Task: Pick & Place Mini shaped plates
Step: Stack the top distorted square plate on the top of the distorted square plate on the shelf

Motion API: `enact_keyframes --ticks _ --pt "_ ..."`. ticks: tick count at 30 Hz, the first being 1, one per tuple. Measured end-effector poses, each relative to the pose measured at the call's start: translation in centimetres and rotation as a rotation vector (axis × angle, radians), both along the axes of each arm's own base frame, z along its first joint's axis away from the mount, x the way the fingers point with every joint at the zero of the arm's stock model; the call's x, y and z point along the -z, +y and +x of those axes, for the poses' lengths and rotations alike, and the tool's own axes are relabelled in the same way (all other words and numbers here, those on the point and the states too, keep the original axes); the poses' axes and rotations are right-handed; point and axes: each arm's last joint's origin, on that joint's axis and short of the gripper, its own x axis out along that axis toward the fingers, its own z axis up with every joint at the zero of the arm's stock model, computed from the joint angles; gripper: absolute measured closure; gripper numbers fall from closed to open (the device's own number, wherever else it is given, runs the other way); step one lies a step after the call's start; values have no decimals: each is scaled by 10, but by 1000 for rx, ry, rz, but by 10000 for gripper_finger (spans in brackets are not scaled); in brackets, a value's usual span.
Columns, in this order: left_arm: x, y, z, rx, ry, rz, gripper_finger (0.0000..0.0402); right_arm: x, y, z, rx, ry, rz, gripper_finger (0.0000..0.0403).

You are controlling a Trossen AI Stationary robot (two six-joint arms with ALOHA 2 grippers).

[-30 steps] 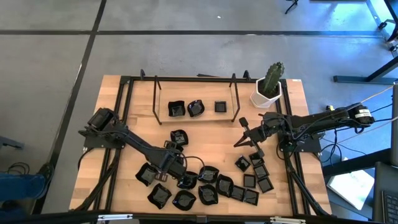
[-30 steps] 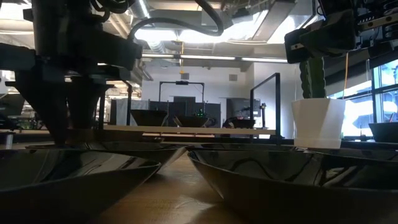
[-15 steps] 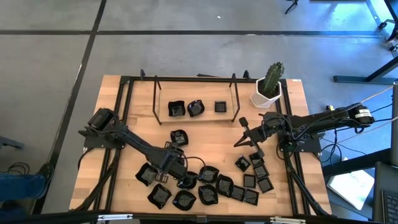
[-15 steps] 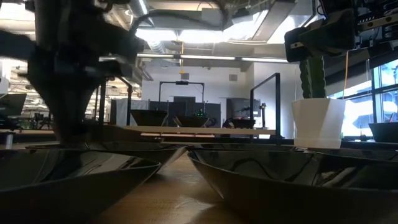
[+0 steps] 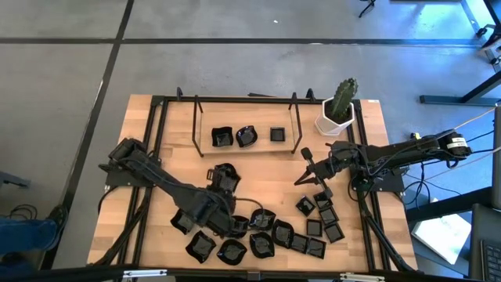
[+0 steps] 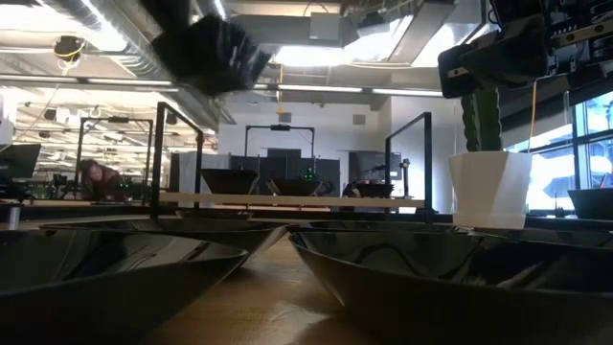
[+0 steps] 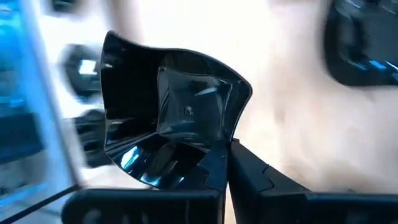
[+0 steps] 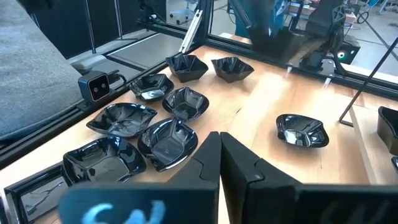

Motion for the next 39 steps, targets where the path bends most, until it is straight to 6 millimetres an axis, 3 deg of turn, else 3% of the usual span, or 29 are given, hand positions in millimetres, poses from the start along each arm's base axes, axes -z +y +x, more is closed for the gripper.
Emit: enact_keyframes --ticks 6,13,25,32,39 --pt "-31 9 2 -64 -121 108 399 0 0 0 0 2 1 398" --pt "-40 29 9 -162 -169 142 399 0 0 0 3 8 14 398" --pt "-39 115 33 -354 -71 138 399 0 0 0 3 8 14 391" --pt "-25 161 35 -442 50 63 399 0 0 0 2 8 14 389" --pt "8 184 39 -490 91 -35 399 0 0 0 3 10 14 393"
